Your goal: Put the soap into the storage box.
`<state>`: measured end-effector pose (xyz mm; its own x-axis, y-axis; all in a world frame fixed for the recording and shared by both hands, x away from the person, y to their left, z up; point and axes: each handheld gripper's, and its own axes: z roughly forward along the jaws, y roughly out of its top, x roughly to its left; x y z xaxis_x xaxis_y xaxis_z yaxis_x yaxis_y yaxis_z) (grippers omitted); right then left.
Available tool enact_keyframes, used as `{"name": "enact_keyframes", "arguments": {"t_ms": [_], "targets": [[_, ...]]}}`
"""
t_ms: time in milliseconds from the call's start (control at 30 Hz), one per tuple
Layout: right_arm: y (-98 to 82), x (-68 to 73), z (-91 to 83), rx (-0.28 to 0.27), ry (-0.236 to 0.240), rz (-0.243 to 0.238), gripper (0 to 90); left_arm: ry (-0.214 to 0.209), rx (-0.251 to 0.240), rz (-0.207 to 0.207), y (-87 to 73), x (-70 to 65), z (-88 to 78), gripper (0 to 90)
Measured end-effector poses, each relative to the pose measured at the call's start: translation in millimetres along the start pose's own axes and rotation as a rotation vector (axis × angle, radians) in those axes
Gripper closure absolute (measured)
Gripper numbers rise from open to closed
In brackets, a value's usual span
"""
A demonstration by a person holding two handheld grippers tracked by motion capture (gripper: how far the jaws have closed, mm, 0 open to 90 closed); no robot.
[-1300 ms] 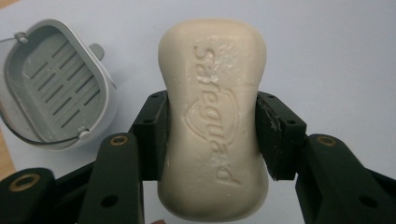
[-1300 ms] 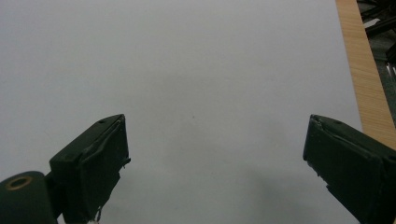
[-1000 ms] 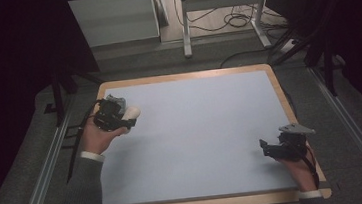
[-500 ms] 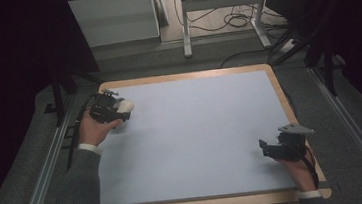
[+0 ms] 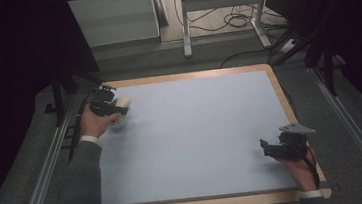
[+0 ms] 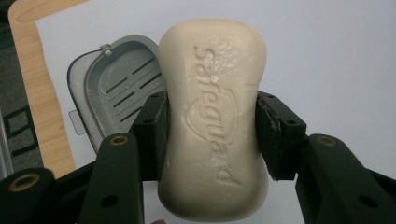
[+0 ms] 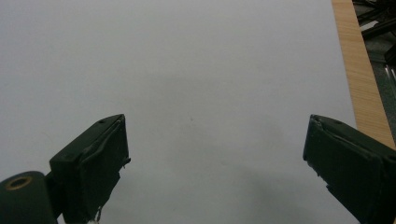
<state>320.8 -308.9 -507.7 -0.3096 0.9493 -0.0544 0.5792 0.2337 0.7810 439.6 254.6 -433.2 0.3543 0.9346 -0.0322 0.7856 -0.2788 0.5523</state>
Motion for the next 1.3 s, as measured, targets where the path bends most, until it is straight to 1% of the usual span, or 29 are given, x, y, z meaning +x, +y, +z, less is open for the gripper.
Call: {"name": "enact_keyframes", "arguments": {"t_ms": [167, 233, 300, 367, 467, 600, 633, 700, 767, 867, 967, 1033, 1300], "targets": [[-0.4, -1.3, 0.4, 0.001, -0.002, 0.002, 6.6, 0.003, 0.008, -0.018, 2.3, 6.7, 5.5, 49.4], [-0.7, -1.3, 0.9, 0.001, 0.000, 0.002, 6.6, -0.001, 0.009, -0.031, 3.3, 11.2, 7.1, 49.4], [-0.8, -1.0, 1.2, 0.005, 0.003, 0.000, 6.6, 0.007, 0.014, -0.038, 5.3, 15.3, 8.2, 49.4], [-0.8, -0.7, 1.4, 0.005, 0.004, -0.001, 6.6, 0.012, 0.007, -0.051, 6.7, 19.0, 9.3, 49.4], [-0.8, -1.3, 1.4, 0.004, 0.002, 0.002, 6.6, 0.009, 0.010, -0.067, 7.9, 22.5, 12.8, 49.4], [-0.9, -1.7, 1.1, 0.004, 0.001, 0.003, 6.6, 0.024, 0.025, -0.091, 8.5, 28.0, 19.0, 49.4], [-0.9, -1.7, 1.0, 0.004, 0.001, 0.004, 6.6, 0.028, 0.033, -0.091, 8.8, 30.1, 20.2, 49.4], [-0.7, -1.7, 0.9, 0.003, 0.001, 0.003, 6.6, 0.036, 0.036, -0.108, 9.1, 32.5, 23.3, 49.4], [-0.8, -1.9, 1.0, 0.002, 0.001, 0.004, 6.6, 0.039, 0.044, -0.113, 9.6, 35.5, 25.8, 49.4], [-1.1, -2.0, 1.4, 0.006, 0.001, 0.006, 6.6, 0.050, 0.052, -0.134, 10.2, 40.1, 31.1, 49.4], [-1.2, -2.2, 1.6, 0.006, 0.000, 0.005, 6.6, 0.052, 0.064, -0.143, 10.2, 41.5, 36.6, 49.4], [-1.3, -2.3, 1.9, 0.007, -0.001, 0.004, 6.6, 0.054, 0.071, -0.142, 9.8, 41.9, 40.1, 49.4], [-1.7, -2.0, 2.5, 0.010, -0.002, 0.003, 6.6, 0.053, 0.085, -0.163, 2.8, 44.1, 51.9, 49.3]]}}
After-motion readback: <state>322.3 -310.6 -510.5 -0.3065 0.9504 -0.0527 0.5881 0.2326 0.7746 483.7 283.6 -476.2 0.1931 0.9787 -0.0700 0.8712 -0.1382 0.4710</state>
